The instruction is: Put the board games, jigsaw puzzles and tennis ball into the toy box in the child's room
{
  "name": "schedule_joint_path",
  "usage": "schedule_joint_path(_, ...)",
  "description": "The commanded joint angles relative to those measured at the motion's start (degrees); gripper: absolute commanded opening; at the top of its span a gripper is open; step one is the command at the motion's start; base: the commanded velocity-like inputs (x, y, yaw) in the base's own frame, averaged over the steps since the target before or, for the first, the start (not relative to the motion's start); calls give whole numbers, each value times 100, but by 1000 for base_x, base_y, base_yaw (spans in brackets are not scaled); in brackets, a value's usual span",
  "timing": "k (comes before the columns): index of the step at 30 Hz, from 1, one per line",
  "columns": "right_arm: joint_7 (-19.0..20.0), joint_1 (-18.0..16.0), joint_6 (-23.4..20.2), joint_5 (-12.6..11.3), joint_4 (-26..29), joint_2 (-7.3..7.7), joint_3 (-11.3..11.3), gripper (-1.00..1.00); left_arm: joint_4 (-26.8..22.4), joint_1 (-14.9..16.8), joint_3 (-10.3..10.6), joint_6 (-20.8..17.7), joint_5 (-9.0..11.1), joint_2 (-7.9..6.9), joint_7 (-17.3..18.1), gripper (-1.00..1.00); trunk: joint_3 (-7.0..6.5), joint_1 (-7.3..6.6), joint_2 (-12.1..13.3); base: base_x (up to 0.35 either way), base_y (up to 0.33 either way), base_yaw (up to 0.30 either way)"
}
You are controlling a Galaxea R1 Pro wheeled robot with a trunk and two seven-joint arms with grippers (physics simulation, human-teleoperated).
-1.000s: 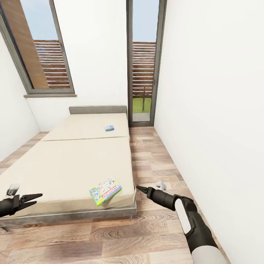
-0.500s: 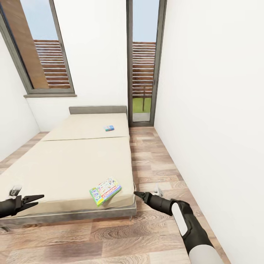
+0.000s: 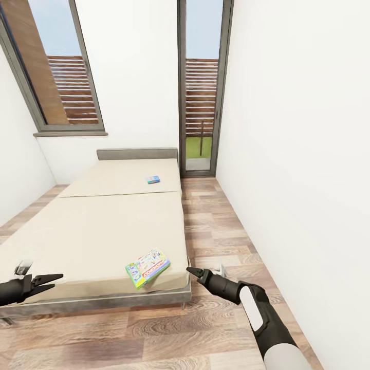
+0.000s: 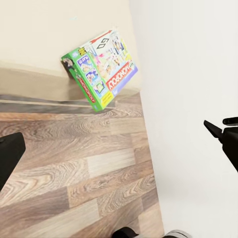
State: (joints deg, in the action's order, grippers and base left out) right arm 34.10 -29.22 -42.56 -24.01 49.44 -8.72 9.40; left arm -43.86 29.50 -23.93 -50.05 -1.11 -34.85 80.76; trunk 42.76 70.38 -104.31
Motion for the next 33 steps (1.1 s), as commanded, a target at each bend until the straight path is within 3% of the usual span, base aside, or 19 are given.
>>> schedule_joint_path(1,15,-4,-37,-8,-2,-7,25,100,0,6,-6,-60,-12,1,28,100,5,-1,-3,0,0,0)
schedule_joint_path(7,37,1,-32,-58,-25,-13,31,100,0,4,-10,-59,-12,7,28,100,5,-1,-3,0,0,0)
schedule_joint_path(13,60,4,62,-410,-125,-15,20,100,0,4,46,-58,-7,54,30,100,5,-1,-3,0,0,0)
schedule_joint_path(17,41,4,206,-622,-167,-15,-1,100,0,4,243,-58,-3,131,45,100,5,-1,-3,0,0,0)
schedule_joint_path(24,21,4,375,-721,-186,-15,-13,100,0,10,513,-58,24,244,58,100,5,-1,-3,0,20,0)
schedule_joint_path(33,18,5,403,-741,-192,-16,-12,100,-1,12,553,-52,36,266,61,100,5,-1,-3,0,123,0)
